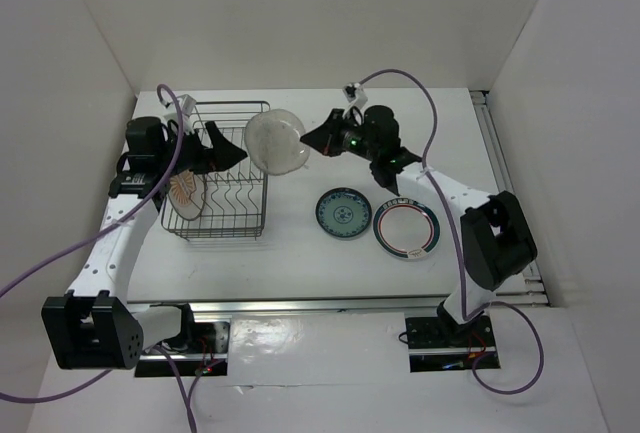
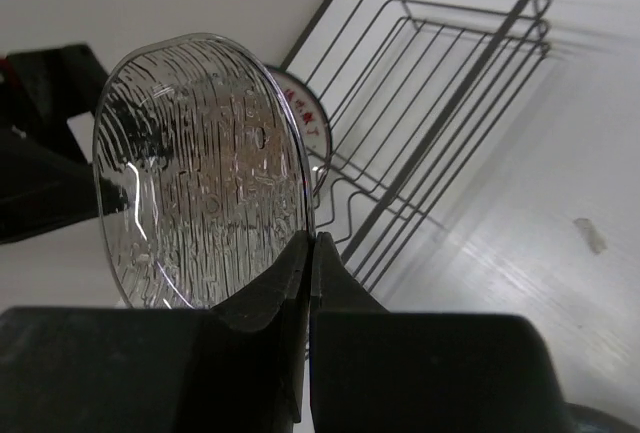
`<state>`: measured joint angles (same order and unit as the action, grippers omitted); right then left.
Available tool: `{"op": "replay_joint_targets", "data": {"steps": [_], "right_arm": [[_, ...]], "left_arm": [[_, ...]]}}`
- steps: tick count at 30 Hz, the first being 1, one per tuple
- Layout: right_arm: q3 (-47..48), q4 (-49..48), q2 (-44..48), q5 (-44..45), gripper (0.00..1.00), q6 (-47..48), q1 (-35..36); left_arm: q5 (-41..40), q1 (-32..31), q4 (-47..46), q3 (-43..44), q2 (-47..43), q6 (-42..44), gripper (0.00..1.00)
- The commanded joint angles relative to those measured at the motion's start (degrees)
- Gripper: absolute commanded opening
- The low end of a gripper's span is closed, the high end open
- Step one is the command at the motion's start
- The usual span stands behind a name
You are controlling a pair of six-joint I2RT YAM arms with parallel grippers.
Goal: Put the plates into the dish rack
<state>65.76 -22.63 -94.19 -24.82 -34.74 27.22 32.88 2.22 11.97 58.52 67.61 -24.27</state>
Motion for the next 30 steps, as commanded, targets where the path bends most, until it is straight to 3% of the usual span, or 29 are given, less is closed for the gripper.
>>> {"op": "replay_joint_targets", "data": {"steps": [1, 21, 30], "right_arm": [[2.4, -0.9, 1.6, 2.4, 0.0, 2.8, 3.4], [5.6, 0.9, -0.8, 6.9, 0.0, 5.5, 5.1], [4.3, -6.2, -0.8, -1.2, 0.0, -0.2, 8.5]], "left_arm": [[3.7, 0.3, -3.8, 1.9, -1.3, -0.5, 1.0], [8.4, 0.3, -6.2, 0.6, -3.5, -0.5, 1.0], [7.3, 0.3, -6.2, 0.6, -2.5, -0.5, 1.0]]}}
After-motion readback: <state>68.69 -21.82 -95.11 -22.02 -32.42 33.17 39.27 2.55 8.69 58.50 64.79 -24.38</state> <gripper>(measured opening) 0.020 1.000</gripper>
